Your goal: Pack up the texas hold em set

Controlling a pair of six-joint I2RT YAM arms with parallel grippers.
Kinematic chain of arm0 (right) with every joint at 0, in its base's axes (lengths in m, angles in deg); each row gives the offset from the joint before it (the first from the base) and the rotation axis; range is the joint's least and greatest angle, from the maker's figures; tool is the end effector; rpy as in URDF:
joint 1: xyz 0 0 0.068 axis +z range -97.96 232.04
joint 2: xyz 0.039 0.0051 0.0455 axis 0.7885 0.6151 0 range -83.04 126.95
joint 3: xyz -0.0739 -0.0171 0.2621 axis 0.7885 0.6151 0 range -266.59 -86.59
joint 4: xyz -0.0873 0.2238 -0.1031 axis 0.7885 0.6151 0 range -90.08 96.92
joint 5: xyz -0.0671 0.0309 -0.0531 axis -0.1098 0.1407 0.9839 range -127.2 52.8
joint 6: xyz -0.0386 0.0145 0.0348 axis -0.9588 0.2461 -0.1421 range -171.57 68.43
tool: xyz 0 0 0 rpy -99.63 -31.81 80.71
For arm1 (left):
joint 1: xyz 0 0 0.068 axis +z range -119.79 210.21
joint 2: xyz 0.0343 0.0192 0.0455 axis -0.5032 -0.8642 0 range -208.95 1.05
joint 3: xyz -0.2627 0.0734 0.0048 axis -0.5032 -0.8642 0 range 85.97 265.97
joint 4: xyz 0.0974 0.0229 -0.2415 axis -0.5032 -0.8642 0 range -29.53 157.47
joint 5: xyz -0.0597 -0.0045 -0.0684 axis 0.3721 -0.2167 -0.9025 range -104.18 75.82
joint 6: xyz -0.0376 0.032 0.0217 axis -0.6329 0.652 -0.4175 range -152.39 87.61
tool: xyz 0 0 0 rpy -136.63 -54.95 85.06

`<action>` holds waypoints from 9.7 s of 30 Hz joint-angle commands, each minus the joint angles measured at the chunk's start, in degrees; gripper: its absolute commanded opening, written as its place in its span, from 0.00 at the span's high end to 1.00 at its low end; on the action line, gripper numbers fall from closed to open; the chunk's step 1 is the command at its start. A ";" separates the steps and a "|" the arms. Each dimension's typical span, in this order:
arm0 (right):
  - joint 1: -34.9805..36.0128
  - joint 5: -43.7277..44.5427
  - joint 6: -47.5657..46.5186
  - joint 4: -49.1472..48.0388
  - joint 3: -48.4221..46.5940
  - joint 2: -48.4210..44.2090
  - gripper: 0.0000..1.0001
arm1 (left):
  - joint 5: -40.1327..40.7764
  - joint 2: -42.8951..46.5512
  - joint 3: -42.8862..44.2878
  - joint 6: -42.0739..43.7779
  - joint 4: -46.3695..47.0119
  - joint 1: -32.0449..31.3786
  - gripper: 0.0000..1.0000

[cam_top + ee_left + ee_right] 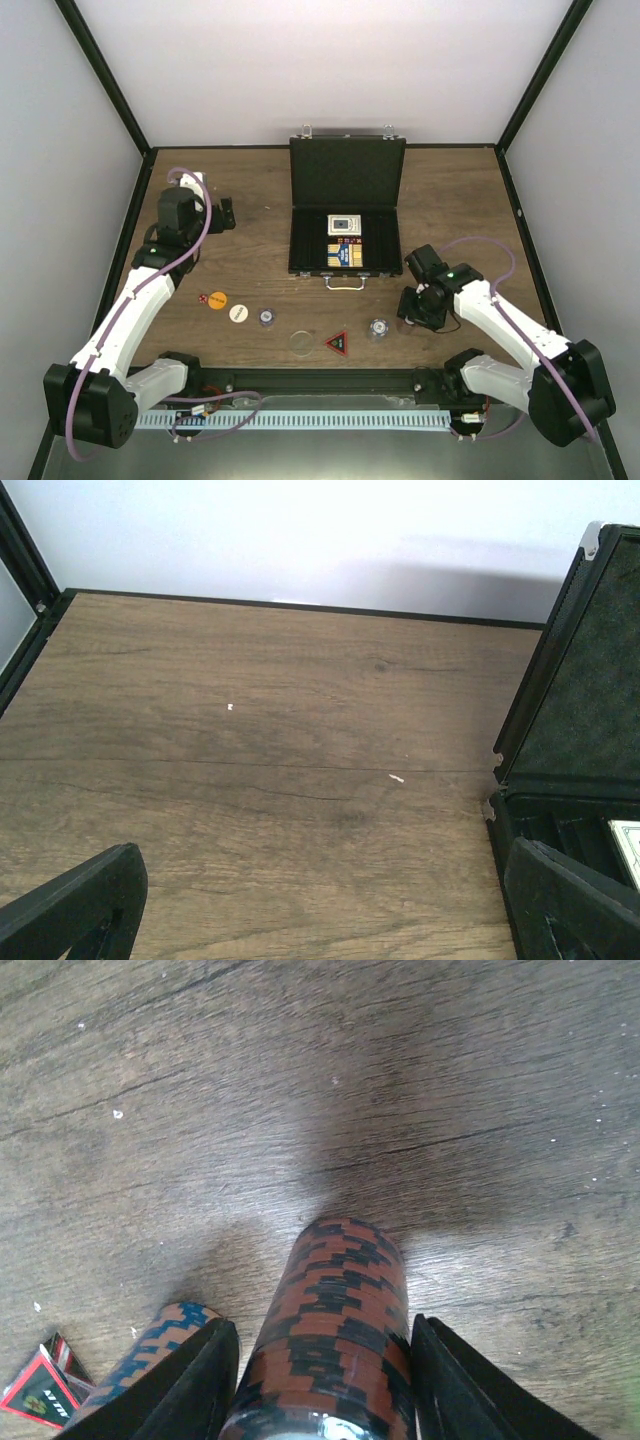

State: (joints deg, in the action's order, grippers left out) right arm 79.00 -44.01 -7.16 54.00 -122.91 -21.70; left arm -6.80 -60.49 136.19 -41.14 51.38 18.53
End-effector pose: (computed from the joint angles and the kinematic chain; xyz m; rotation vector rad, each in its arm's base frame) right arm 0.1419 0.0770 0.1885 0.4441 3.0078 0.3161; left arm 0.2390 -0.0448 0.3060 -0.0279 2.0460 -0.0907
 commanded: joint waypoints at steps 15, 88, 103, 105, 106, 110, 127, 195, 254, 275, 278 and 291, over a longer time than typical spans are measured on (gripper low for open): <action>1.61 2.52 -0.41 3.08 -3.57 -0.78 0.68 | 0.15 0.57 0.67 0.13 -0.25 -0.97 0.00; 9.56 -42.33 -18.31 -12.49 -33.56 15.64 0.73 | -21.20 -0.74 -7.73 20.62 9.42 -42.23 0.37; 10.04 -42.46 -17.27 -14.34 -31.93 15.36 0.72 | -20.72 -1.55 -6.77 20.81 8.25 -43.30 0.64; 10.04 -42.36 -16.96 -14.76 -31.36 15.07 0.72 | -20.99 -1.76 -6.51 20.80 8.02 -43.37 0.70; 10.04 -42.16 -16.81 -14.87 -31.14 14.92 0.71 | -21.00 -1.78 -6.47 20.75 8.00 -43.40 0.72; 10.04 -39.61 -16.01 -15.21 -30.75 13.83 0.55 | -20.61 -1.51 -6.46 20.66 8.01 -43.39 0.72; -2.15 -21.13 -13.88 -20.79 -23.90 -0.03 0.00 | -12.28 -2.14 -5.97 3.14 6.80 -43.31 0.75; -3.05 -10.81 -24.20 -24.91 -12.52 -9.13 0.00 | 2.08 -35.45 13.67 -20.42 -4.45 -27.77 0.33; -3.05 -7.30 -20.09 -18.08 -10.59 -7.37 0.00 | -2.99 -30.21 12.74 -10.35 1.40 -22.23 0.21; 21.11 1.87 2.92 -9.41 -4.16 -2.36 0.11 | 4.24 3.05 -21.79 -24.58 9.58 -21.37 0.00; 25.09 5.73 6.56 -6.56 -4.82 -0.72 0.13 | 3.24 3.95 -22.61 -25.12 9.19 -21.35 0.00; 31.66 12.65 11.93 -0.01 -7.33 3.94 0.22 | 1.44 5.02 -21.57 -24.51 6.88 -21.36 0.00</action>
State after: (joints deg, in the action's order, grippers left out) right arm 110.00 -35.07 2.61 51.14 -127.21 -17.86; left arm -4.31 -56.07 113.89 -65.42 58.79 -3.09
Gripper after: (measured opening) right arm 0.806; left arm 0.998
